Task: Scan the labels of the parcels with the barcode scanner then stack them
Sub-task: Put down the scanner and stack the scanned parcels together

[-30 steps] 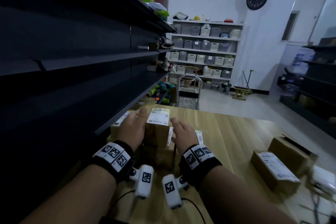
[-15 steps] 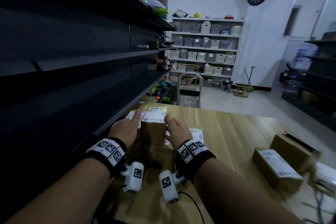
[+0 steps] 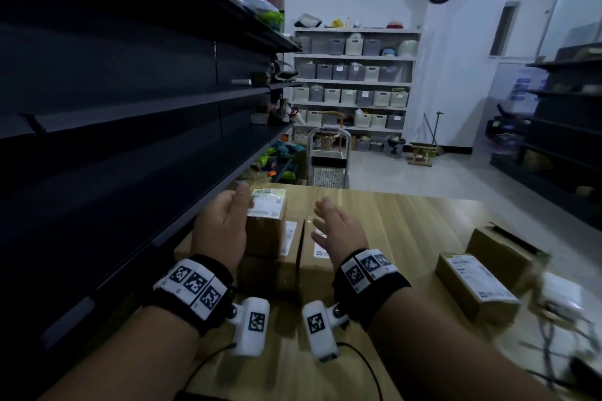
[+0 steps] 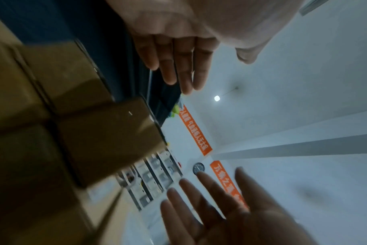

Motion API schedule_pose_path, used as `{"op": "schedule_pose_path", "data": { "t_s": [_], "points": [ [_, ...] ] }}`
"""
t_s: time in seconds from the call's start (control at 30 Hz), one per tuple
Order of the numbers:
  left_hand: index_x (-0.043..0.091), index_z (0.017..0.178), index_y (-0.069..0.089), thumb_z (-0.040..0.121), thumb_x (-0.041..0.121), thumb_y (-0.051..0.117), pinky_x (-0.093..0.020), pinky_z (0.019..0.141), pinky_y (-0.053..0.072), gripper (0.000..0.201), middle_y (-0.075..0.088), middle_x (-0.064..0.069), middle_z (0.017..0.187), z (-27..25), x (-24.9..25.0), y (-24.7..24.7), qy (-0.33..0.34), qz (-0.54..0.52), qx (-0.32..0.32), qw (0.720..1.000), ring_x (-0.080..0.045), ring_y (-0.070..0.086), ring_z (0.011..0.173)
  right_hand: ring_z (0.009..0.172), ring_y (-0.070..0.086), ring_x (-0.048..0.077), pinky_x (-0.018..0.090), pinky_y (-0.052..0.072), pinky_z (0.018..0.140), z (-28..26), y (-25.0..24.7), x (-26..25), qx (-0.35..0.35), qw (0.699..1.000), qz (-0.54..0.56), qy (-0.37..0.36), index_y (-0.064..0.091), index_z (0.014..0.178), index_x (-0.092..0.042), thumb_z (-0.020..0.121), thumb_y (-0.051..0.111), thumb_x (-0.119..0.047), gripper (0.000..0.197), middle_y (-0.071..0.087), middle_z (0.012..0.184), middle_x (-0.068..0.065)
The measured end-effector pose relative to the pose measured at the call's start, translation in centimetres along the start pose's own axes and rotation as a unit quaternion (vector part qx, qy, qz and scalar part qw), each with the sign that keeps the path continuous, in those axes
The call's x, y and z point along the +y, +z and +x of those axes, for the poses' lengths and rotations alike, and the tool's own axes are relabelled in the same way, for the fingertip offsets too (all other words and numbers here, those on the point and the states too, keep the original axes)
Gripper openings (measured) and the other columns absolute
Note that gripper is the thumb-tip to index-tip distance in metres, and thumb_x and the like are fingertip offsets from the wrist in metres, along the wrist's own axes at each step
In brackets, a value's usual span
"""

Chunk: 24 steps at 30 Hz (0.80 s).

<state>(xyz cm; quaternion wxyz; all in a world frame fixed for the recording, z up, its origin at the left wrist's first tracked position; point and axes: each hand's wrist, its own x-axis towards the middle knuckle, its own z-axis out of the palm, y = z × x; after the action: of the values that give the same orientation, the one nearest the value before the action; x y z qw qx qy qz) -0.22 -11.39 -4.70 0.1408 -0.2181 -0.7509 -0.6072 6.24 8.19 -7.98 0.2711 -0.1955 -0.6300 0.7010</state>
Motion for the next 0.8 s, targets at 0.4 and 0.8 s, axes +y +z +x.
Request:
{"op": "schedule_pose_path", "data": {
  "t_s": [0.4, 0.8],
  "points": [
    [0.012, 0.101, 0.075, 0.109, 0.055, 0.05, -0.048, 0.087, 0.063, 0.05, 0.079, -0.01, 0.101, -8.8, 3.8, 15.3, -0.134, -0.155, -0.226, 0.952, -0.033, 0.075, 0.098, 0.107, 0.072, 0.024, 0.049, 0.062, 0.096, -2.8, -18.3, -1.8, 0.243, 0.969, -0.026, -0.019, 0.074, 0.107, -0.019, 0.105, 0.058, -0.047, 0.033, 0.077, 0.114, 0.005],
    [0.008, 0.129, 0.067, 0.106, 0.064, 0.051, -0.037, 0.089, 0.06, 0.063, 0.073, -0.008, 0.124, -14.7, 5.0, 29.7, -0.348, -0.216, -0.352, 0.842, -0.021, 0.07, 0.105, 0.103, 0.069, 0.033, 0.057, 0.05, 0.105, -3.4, -32.8, -0.6, 0.354, 0.918, -0.157, 0.089, 0.076, 0.099, -0.021, 0.07, 0.044, -0.083, 0.076, 0.076, 0.104, 0.006]
  ]
}}
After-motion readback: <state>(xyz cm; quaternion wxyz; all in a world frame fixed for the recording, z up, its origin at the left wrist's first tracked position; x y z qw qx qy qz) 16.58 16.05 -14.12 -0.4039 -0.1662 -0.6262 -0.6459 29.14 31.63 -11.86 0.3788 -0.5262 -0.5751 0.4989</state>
